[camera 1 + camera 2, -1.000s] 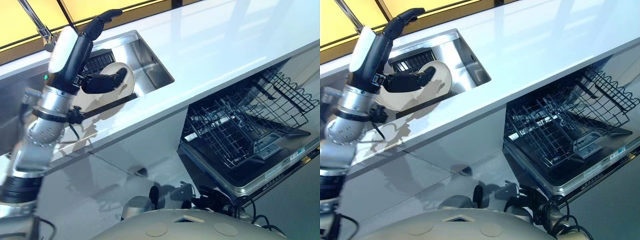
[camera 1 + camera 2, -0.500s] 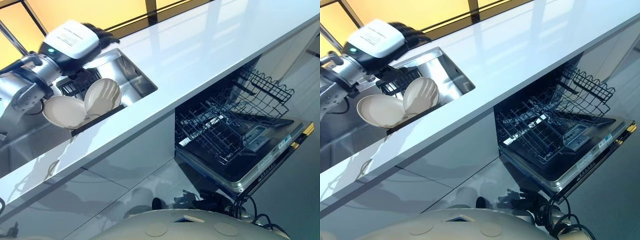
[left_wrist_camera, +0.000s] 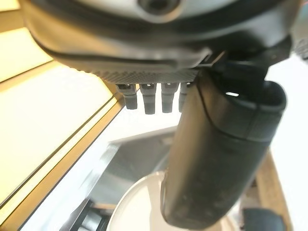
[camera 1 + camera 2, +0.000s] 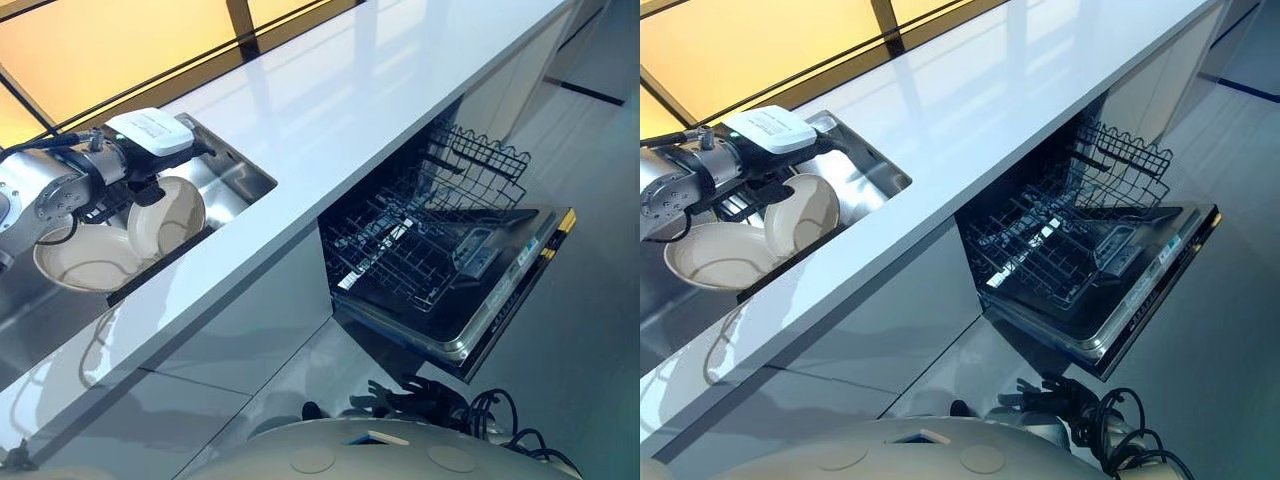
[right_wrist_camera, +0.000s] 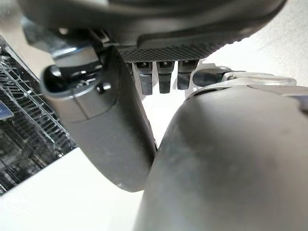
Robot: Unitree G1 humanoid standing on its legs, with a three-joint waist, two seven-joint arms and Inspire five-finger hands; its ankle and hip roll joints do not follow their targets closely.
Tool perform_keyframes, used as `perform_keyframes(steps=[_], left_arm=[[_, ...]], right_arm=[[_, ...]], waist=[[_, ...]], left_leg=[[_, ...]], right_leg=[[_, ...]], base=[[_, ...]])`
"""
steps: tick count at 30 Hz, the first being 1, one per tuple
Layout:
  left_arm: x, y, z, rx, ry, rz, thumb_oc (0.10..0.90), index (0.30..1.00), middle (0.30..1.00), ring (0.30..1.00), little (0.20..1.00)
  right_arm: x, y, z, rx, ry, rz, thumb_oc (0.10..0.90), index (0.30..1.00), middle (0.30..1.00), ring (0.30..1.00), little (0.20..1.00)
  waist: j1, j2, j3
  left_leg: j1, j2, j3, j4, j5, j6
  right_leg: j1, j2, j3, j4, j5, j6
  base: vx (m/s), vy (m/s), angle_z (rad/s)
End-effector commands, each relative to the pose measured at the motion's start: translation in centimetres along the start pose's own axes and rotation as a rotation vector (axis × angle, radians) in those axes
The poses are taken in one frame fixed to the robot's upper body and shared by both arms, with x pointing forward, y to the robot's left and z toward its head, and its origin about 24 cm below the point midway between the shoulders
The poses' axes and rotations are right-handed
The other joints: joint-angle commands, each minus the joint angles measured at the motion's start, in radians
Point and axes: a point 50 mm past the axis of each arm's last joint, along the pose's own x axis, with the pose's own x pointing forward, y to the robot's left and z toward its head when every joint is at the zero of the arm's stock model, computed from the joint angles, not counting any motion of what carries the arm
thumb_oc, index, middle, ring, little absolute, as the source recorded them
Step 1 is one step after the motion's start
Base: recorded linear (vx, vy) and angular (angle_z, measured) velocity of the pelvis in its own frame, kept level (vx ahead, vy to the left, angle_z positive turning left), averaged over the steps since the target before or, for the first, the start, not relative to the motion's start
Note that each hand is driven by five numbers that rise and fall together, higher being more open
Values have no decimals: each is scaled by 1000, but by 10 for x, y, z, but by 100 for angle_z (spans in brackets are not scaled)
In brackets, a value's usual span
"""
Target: Pick up plates and place into dishwasher.
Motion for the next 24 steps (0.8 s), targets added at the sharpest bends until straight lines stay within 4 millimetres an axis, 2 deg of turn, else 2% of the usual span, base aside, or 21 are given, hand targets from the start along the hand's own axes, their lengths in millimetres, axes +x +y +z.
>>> perform_keyframes(steps=[1, 9, 17, 24], left_arm=[[-42, 74, -69, 4, 301, 214, 800, 900, 900, 900, 900], [-38, 64, -78, 6, 333, 121, 800, 900, 900, 900, 900], [-37, 72, -77, 34, 325, 142, 800, 900, 900, 900, 900], [-26, 76, -73, 3, 314, 165, 800, 900, 900, 900, 900]], right_arm=[[-8, -22, 1, -11, 1, -43, 800, 900, 900, 900, 900], [-6, -20, 6, -10, -3, -47, 800, 900, 900, 900, 900], [-7, -24, 8, -23, -5, -57, 800, 900, 900, 900, 900], [-8, -26, 11, -44, -9, -58, 800, 900, 900, 900, 900]], waist=[[0, 23, 9], [-9, 19, 23], [-13, 12, 35], [-21, 5, 51]], left_leg=[[34, -65, 35, 30, -152, 40], [22, -73, 56, 49, -167, 55], [7, -81, 67, 59, -174, 63], [-10, -87, 74, 68, -176, 71]], right_leg=[[-82, -17, -3, 122, -50, 121], [-129, -34, 10, 163, -35, 142], [-162, -45, 19, 186, -19, 156], [-197, -53, 31, 215, -7, 165]], base=[[26, 83, -8], [16, 74, -11], [20, 69, -5], [11, 62, -3]])
